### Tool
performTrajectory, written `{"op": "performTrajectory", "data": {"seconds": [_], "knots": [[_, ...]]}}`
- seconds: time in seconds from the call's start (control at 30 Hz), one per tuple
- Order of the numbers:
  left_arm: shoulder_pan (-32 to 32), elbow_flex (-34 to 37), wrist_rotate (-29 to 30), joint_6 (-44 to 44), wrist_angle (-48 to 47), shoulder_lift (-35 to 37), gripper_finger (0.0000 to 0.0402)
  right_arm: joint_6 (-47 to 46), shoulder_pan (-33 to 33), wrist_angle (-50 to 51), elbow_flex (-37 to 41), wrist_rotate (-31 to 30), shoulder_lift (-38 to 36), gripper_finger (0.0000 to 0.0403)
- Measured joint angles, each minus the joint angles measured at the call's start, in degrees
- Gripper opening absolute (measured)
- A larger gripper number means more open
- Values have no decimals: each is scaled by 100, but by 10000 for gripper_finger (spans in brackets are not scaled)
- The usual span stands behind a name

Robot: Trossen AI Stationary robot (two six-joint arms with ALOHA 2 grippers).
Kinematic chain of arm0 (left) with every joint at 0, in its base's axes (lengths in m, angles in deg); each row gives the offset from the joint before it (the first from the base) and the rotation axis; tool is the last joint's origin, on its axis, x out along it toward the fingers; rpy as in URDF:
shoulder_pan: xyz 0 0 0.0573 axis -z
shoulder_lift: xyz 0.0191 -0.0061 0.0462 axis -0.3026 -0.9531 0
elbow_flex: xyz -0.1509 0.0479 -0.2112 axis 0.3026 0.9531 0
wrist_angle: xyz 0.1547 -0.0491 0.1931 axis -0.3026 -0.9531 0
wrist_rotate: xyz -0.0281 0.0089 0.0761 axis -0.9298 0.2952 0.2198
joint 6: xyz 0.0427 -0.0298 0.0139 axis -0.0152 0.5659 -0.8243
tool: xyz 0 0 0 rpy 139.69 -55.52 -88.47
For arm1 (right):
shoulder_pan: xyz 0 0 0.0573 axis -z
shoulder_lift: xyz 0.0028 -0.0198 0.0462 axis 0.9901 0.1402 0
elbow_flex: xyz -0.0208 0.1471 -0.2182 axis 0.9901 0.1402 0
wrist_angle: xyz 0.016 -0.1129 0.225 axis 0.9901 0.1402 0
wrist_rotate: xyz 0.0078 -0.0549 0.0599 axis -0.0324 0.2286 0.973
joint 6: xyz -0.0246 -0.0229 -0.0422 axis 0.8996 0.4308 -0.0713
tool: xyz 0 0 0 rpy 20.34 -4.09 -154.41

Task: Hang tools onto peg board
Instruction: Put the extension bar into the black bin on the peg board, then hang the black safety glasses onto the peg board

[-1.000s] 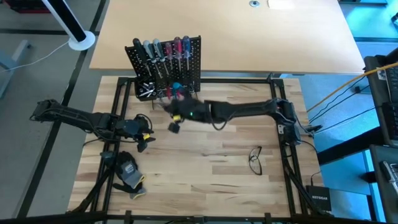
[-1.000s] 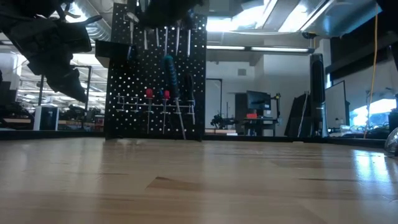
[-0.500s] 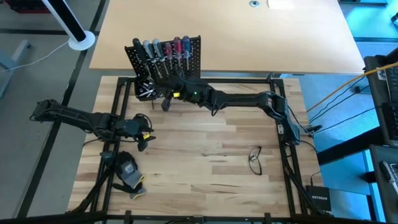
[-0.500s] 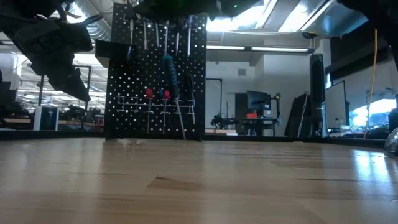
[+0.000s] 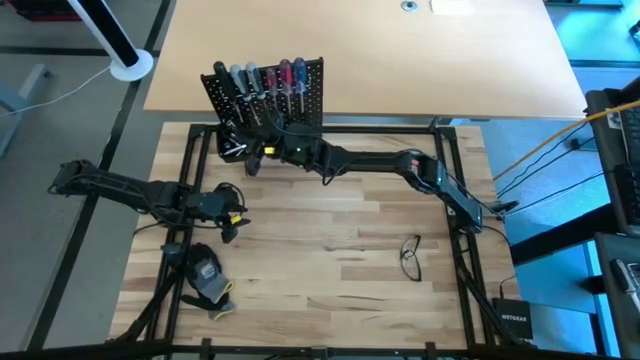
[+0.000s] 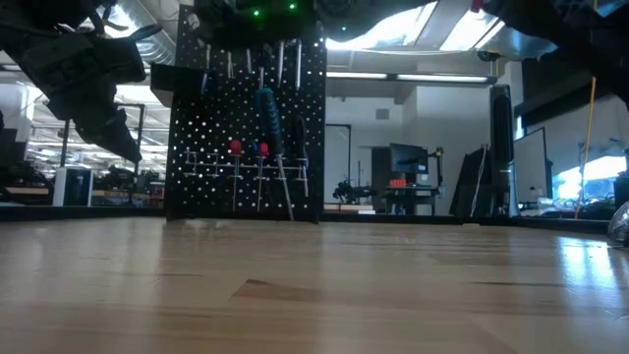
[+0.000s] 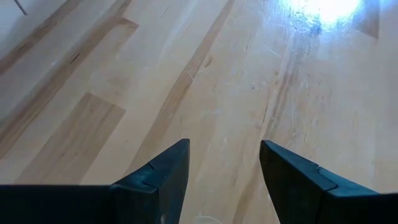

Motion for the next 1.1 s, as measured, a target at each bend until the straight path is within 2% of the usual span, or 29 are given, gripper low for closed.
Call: {"op": "performTrajectory", "data": {"seconds": [0.13,0.47,0.6,0.8,1.1], "knots": [[0,0,0,0,-6,-1,184,2,-7,-43,0,31,27,72],[2,0,0,2,-3,-2,184,-26,-11,131,0,116,-1,180],[2,0,-1,31,-4,0,184,35,-26,703,0,643,-320,197],[105,0,2,-101,130,4,184,293,-185,2643,-11,840,-1111,189],[102,0,103,-931,1033,4,184,611,-558,5586,-4,95,-2306,128]]}}
